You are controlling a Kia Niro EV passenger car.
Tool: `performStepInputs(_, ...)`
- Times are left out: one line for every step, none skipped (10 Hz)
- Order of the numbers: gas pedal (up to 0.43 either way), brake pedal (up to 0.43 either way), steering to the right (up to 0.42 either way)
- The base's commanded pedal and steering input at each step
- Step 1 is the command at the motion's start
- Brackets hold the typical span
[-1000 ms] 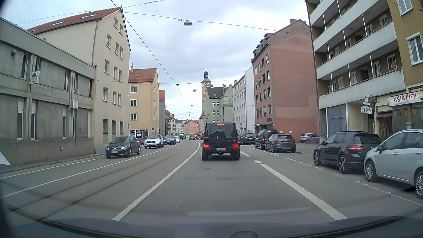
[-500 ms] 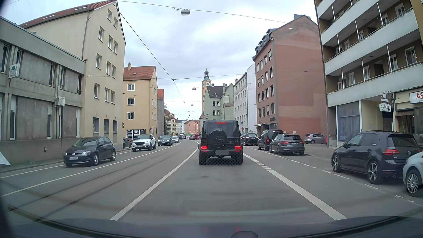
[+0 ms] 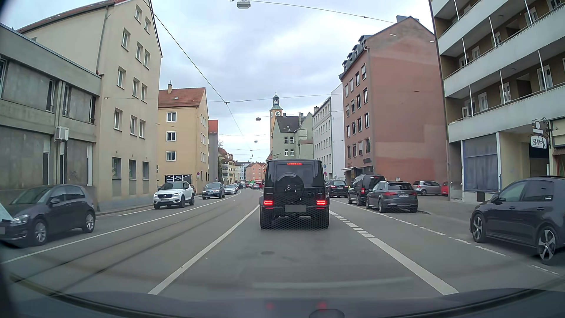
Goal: Follow the waypoints while adhering to traffic rules and regulations
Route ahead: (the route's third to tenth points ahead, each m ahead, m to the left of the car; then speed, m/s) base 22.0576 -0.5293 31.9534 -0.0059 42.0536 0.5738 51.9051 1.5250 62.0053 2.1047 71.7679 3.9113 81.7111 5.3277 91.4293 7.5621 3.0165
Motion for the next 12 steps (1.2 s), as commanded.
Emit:
performStepInputs(0.000,0.189,-0.009)
performStepInputs(0.000,0.189,-0.009)
performStepInputs(0.000,0.189,-0.010)
performStepInputs(0.000,0.189,-0.009)
performStepInputs(0.000,0.177,-0.010)
performStepInputs(0.000,0.165,-0.010)
performStepInputs(0.000,0.159,-0.009)
performStepInputs(0.000,0.152,-0.010)
performStepInputs(0.000,0.146,-0.010)
performStepInputs(0.000,0.140,-0.009)
performStepInputs(0.000,0.134,-0.010)
performStepInputs(0.000,0.128,-0.009)
